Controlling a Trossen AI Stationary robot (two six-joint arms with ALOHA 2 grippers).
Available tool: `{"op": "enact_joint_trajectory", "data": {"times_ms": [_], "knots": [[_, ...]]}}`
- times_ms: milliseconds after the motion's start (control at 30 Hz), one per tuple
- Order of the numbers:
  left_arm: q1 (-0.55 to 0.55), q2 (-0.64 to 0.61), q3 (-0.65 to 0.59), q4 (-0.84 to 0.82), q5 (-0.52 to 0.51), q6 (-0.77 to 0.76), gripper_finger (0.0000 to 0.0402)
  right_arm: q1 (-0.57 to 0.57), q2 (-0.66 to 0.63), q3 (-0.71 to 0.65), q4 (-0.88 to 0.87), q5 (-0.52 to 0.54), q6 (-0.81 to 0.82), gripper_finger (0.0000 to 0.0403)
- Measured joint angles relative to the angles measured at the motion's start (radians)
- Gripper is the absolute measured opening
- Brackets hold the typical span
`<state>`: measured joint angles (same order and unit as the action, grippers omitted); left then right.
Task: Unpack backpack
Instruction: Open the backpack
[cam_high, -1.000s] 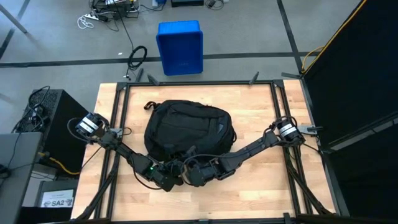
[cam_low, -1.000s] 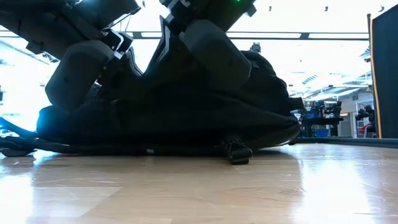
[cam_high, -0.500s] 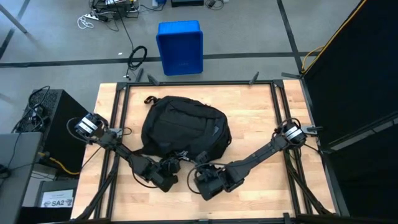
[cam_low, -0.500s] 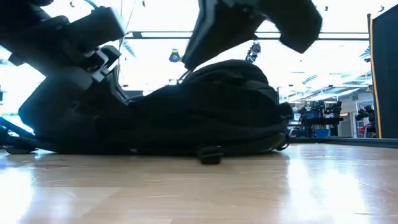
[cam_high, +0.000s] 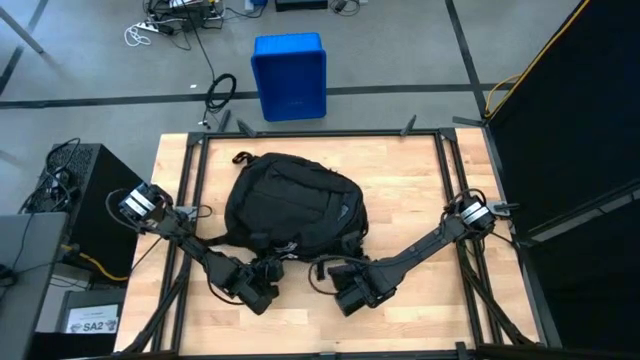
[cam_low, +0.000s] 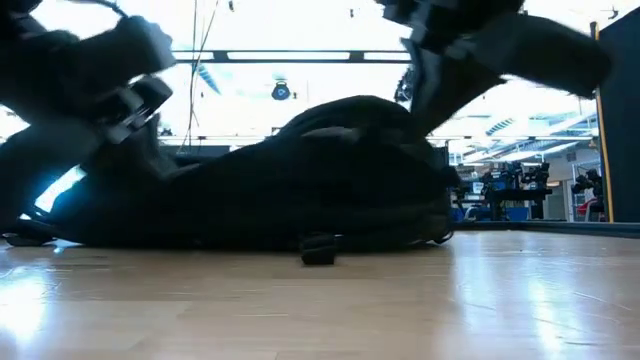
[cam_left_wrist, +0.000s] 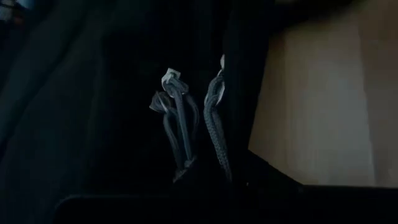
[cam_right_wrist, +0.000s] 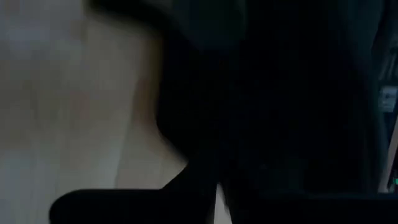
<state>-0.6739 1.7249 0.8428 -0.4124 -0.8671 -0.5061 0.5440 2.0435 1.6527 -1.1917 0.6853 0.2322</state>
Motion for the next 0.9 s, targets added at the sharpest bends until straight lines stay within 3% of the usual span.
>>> {"op": "enact_joint_trajectory", "data": {"times_ms": [133,367,533,700,900], "knots": [[-0.001,0.000,0.003,-0.098,0.021,-0.091,0.0000,0.003,-0.023,0.000,-0.075,-0.006,0.093,0.0003],[-0.001,0.000,0.001,-0.103,0.025,-0.159,0.0000,-0.007,-0.030,0.000,0.031,-0.016,0.094,0.0001],[-0.001,0.000,0.001,-0.097,0.025,-0.159,0.0001,-0.053,-0.030,0.000,0.238,-0.200,0.086,0.0007],[-0.001,0.000,0.001,-0.078,0.025,-0.157,0.0001,-0.075,-0.029,-0.052,0.409,-0.354,0.032,0.0038],[-0.001,0.000,0.002,-0.072,0.025,-0.156,0.0005,-0.089,-0.069,-0.175,0.541,-0.368,0.010,0.0076]]}}
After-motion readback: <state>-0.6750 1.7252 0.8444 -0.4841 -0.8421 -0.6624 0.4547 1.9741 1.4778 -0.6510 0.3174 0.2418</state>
